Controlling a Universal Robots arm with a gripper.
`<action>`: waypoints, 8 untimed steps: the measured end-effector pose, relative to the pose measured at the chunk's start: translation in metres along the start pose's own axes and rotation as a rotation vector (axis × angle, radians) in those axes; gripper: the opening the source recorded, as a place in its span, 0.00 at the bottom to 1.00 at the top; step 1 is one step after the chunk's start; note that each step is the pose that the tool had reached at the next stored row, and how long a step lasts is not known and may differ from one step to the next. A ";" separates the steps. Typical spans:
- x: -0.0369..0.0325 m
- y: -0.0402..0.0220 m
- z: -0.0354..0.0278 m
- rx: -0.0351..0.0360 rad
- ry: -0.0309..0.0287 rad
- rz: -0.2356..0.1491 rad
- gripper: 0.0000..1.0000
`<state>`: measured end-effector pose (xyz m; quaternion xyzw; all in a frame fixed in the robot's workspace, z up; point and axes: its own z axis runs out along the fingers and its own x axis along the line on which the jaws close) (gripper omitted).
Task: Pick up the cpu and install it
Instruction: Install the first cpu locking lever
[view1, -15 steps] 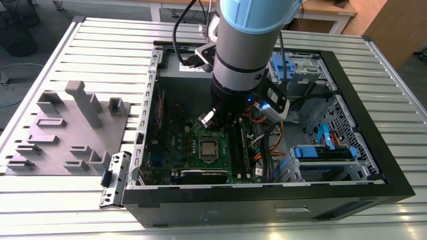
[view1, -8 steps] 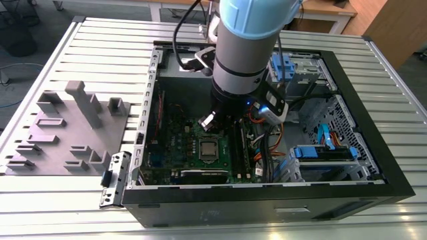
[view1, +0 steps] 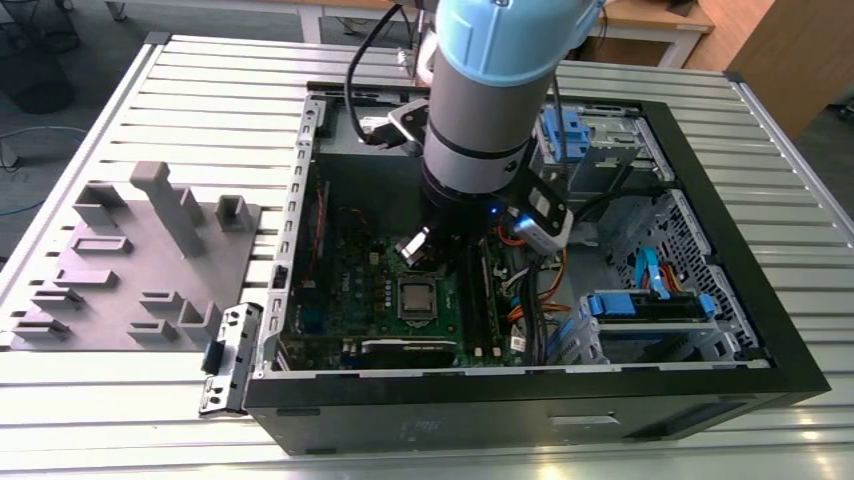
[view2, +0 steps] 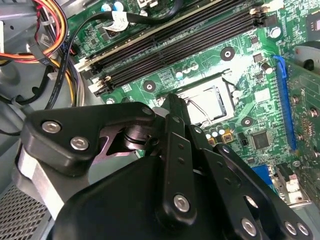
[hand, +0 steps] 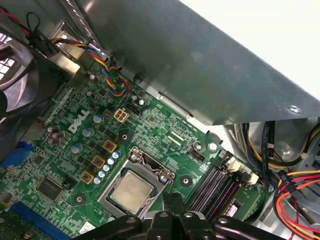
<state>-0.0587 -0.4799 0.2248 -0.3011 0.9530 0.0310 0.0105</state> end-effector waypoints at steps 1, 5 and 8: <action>0.0002 0.0003 0.0001 0.0000 -0.0002 0.000 0.11; 0.0004 0.0022 0.0003 0.0001 -0.0003 0.000 0.11; 0.0008 0.0029 0.0011 0.0032 0.0016 0.000 0.11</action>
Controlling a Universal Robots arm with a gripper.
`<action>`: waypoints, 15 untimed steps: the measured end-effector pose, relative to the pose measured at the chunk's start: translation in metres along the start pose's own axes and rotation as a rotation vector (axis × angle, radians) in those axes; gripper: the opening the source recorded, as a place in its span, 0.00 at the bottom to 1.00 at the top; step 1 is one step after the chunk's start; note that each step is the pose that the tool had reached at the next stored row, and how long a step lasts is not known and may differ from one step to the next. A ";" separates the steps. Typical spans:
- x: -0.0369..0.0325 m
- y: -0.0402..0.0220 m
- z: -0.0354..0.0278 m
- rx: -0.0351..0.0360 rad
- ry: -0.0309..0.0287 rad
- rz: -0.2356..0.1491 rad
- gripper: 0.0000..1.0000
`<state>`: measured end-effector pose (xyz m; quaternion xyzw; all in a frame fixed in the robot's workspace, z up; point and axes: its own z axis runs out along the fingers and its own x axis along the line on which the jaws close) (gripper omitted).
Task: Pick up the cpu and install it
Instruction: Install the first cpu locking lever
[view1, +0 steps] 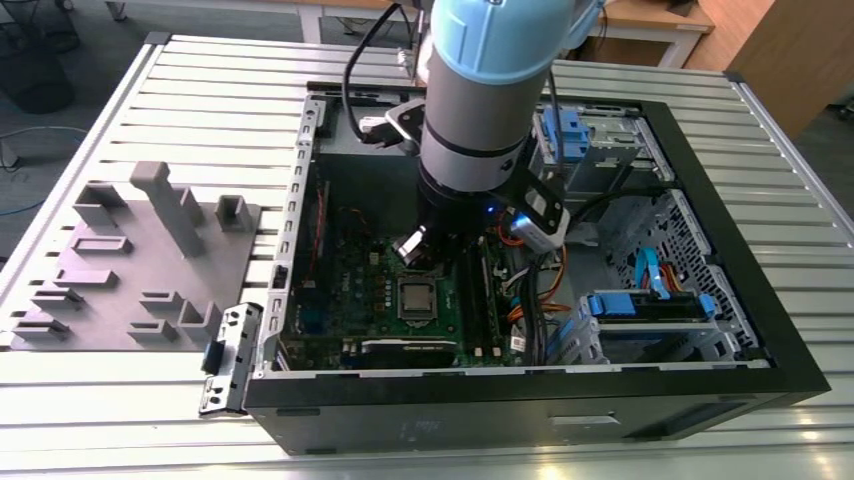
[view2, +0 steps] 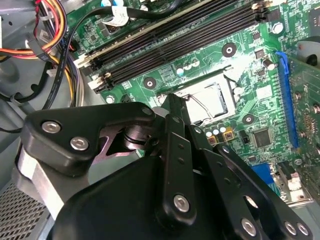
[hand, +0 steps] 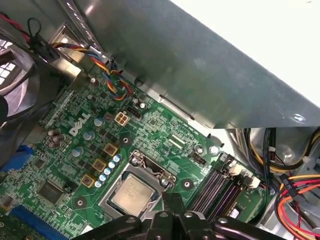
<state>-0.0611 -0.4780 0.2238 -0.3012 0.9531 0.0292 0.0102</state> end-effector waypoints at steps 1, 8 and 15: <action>0.0000 0.0000 0.0006 0.0018 0.0013 0.000 0.11; 0.0007 -0.0002 0.0073 0.0083 0.0057 0.003 0.11; 0.0032 0.0011 0.0130 0.0159 0.0109 0.005 0.11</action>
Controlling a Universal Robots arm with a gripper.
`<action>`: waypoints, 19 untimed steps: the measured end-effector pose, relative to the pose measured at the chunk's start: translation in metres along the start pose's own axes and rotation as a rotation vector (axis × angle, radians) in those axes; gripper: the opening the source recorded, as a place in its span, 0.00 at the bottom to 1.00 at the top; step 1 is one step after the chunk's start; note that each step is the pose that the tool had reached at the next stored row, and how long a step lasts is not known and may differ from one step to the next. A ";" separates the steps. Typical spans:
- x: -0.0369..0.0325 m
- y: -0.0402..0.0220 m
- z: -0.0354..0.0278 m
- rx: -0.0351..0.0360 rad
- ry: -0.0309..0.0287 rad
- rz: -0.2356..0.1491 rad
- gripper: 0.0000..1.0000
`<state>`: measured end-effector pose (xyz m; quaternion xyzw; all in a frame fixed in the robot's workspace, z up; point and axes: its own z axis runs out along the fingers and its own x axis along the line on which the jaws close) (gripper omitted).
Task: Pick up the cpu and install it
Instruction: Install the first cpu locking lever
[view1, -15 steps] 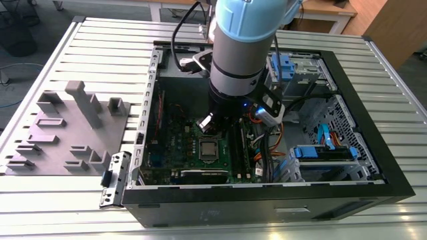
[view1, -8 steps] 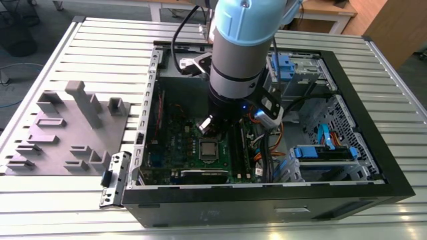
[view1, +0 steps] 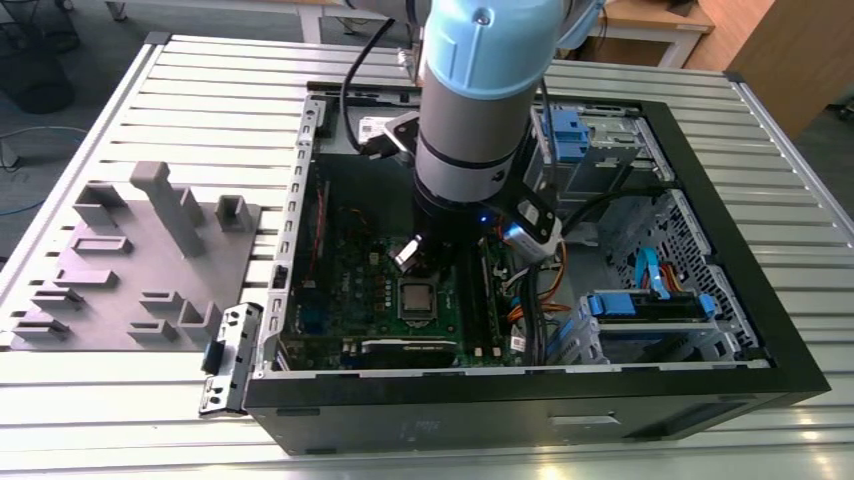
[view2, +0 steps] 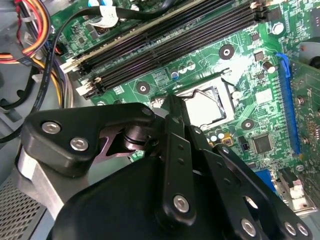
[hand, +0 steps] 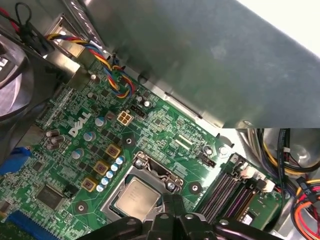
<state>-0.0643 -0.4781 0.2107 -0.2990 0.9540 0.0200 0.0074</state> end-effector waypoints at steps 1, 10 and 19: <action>0.0002 0.0001 0.0008 0.0011 0.0007 0.000 0.11; 0.0008 -0.0003 0.0053 0.0058 0.0038 0.005 0.11; 0.0007 -0.0003 0.0053 0.0058 0.0038 0.005 0.11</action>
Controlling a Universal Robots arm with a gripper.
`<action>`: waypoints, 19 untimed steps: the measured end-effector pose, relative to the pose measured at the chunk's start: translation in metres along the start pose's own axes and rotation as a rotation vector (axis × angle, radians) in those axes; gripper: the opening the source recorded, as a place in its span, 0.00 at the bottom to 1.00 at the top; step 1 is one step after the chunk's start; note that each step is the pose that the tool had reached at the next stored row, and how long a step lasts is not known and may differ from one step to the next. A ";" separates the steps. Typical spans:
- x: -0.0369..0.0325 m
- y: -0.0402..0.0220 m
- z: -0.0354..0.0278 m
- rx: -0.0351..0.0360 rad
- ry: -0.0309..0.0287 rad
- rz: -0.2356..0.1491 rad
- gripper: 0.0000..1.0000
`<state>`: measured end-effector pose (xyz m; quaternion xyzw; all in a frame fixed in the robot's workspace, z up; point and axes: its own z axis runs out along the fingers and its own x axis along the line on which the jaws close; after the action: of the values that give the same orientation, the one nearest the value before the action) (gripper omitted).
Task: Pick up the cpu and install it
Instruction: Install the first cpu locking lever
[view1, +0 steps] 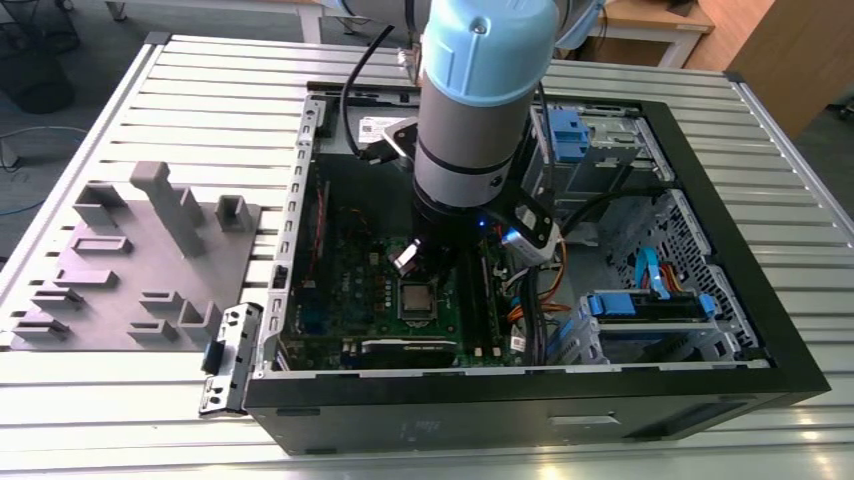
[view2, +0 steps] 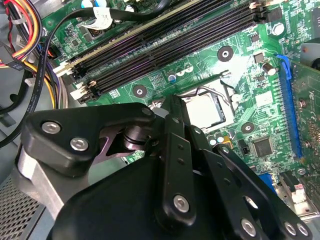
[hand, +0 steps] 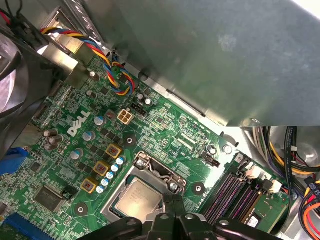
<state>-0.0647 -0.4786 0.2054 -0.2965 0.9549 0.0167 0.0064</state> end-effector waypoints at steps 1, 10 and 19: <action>0.0000 0.0000 0.0000 0.0000 0.0000 0.000 0.11; 0.0057 -0.0083 -0.0001 0.0002 0.0002 0.000 0.11; 0.0073 -0.0129 0.0022 0.0000 0.0002 0.004 0.11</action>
<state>-0.0634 -0.4933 0.2027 -0.2949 0.9554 0.0167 0.0063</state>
